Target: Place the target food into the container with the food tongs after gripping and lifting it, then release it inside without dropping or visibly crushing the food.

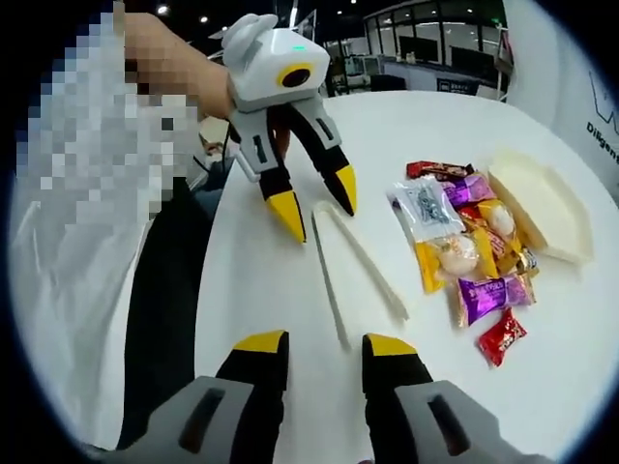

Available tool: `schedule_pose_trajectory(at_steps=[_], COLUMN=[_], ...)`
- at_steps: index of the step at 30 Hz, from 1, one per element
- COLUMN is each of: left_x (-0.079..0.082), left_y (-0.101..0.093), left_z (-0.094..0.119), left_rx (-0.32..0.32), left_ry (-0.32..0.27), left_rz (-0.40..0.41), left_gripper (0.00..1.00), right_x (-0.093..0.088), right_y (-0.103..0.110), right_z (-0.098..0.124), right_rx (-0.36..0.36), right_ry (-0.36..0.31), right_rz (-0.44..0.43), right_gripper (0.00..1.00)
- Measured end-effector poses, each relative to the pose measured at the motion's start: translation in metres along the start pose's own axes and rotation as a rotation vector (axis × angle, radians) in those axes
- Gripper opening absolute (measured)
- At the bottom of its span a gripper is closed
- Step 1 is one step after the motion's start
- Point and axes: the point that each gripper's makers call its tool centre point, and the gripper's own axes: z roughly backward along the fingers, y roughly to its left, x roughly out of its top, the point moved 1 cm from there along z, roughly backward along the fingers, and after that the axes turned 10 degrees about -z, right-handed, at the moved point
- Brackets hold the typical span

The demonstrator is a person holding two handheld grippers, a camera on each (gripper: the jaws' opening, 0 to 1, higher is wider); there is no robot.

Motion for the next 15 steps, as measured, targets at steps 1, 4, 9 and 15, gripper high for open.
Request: schedule_pose_trajectory(at_steps=[1, 4, 9, 15], left_x=[0.0007, 0.0009, 0.0022, 0.0039], left_y=[-0.0008, -0.0008, -0.0005, -0.0010], left_z=[0.0000, -0.0001, 0.0001, -0.0004], left_rx=[-0.005, -0.008, -0.015, -0.021], left_ry=[-0.003, -0.002, -0.009, -0.011], left_rz=[0.001, -0.008, -0.007, -0.012], left_gripper=[0.32, 0.32, 0.32, 0.32], right_x=[-0.0008, -0.0009, 0.0006, 0.0019], right_y=[-0.0001, 0.0001, 0.0001, -0.0007], right_z=[0.0002, 0.0002, 0.0014, 0.0013], right_rx=[-0.001, -0.005, -0.009, -0.012], right_ry=[0.001, 0.000, -0.005, -0.010], right_rz=[-0.004, -0.005, -0.008, -0.004], right_gripper=[0.25, 0.26, 0.26, 0.26])
